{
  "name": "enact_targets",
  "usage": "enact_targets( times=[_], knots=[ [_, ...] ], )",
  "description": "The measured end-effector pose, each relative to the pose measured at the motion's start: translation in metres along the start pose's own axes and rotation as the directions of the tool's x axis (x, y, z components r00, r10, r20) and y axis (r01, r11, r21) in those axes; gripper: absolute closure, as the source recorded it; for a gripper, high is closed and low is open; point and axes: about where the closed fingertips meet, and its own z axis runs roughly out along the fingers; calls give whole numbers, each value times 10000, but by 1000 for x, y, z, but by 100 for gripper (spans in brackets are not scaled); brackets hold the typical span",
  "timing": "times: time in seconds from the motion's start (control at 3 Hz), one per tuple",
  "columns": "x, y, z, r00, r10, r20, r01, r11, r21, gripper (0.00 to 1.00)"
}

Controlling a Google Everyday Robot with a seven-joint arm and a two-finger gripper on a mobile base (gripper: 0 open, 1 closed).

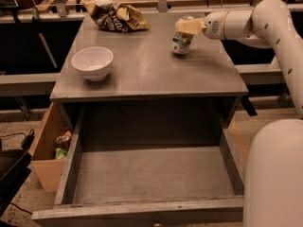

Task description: Pick 7up can from top drawer and place on counter

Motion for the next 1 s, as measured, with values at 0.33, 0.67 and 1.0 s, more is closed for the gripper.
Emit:
enact_targets(
  times=[0.33,0.67,1.0],
  knots=[
    [1,1,4,10000,11,-19,-11,10000,-48,37],
    [2,3,7,10000,22,-39,-23,9999,-99,13],
    [3,4,10,10000,32,-57,-33,9999,-140,0]
  ],
)
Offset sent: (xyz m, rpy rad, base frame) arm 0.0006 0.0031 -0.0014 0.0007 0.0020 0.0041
